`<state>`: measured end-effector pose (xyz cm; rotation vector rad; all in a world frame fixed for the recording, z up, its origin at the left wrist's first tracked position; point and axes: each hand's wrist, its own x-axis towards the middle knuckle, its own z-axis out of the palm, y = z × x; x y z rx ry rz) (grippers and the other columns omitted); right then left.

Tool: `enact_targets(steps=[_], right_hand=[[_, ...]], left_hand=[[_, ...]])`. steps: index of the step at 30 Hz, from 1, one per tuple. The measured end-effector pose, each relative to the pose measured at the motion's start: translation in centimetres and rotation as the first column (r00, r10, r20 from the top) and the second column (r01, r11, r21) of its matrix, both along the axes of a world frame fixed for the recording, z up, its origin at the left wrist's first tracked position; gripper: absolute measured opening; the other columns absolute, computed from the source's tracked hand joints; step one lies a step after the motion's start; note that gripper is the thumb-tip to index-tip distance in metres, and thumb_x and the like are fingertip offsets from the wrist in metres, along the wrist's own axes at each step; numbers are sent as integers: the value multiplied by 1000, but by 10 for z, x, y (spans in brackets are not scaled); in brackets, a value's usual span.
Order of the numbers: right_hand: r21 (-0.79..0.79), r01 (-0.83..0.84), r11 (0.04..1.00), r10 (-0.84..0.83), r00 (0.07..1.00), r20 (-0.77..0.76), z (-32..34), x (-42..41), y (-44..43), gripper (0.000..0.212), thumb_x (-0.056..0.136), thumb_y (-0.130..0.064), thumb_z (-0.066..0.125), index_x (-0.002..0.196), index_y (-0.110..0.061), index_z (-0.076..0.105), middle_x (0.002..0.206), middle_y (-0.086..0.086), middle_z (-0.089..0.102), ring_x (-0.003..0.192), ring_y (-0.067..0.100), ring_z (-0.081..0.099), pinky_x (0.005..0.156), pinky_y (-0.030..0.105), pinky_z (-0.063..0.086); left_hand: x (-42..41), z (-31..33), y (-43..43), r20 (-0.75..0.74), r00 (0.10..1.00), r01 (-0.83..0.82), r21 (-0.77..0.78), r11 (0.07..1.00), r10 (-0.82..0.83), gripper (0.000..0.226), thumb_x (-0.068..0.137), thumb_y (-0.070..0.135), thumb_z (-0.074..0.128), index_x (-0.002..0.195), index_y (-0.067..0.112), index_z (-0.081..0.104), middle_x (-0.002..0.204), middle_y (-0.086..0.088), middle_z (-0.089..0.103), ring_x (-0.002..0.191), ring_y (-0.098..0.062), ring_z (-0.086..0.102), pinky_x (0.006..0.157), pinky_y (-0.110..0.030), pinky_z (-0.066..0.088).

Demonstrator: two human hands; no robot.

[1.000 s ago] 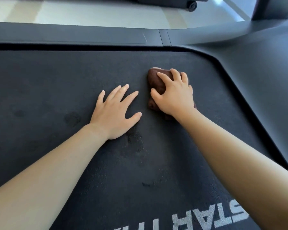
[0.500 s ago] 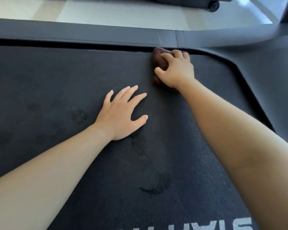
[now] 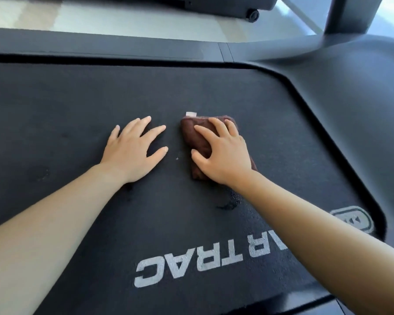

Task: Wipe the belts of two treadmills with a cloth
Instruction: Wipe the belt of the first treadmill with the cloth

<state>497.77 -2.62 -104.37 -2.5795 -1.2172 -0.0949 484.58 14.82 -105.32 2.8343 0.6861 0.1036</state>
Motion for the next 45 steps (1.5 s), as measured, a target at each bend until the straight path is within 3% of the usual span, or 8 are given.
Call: enact_targets(steps=[6,19,27,35,45], right_hand=[[43,76,996,-75,997,-25,-4,39,55,54,81,-53,47,132,-37,47,145,-3,35,135,27,23,101,52,33],[-33,63,997,-65,996,-67,7,142,170,58,81,-53,45,135,-34,45,142,3,38,132,29,27,101,49,32],[-76,-14,997,12,999,-30,8,86,101,58,83,-54,47,137,-32,43,147,0,34,136,31,22,101,46,37],[-23,35,999,-35,999,-17,8,-16,15,56,83,-50,53,135,-30,49,146,-1,37,134,27,26,101,43,37],[58,107,993,-105,994,-29,9,-51,13,51,81,-46,55,129,-29,56,144,0,41,134,25,28,103,47,34]], left_hand=[[1,-7,4,50,997,-62,9,998,61,63,80,67,26,138,45,31,155,4,19,143,-15,11,114,-47,8],[4,-8,7,91,992,-86,13,996,84,62,76,70,27,134,48,31,152,9,22,141,-11,12,114,-46,10],[3,-8,7,102,992,-73,-6,997,73,60,79,66,33,135,46,35,152,7,22,141,-13,12,114,-47,8],[-4,-13,6,101,995,-17,20,1000,15,59,88,57,32,142,34,32,156,-2,20,143,-22,12,115,-48,7],[-14,-7,21,86,993,77,9,997,-77,59,91,54,35,145,30,29,156,-1,18,143,-19,12,114,-43,9]])
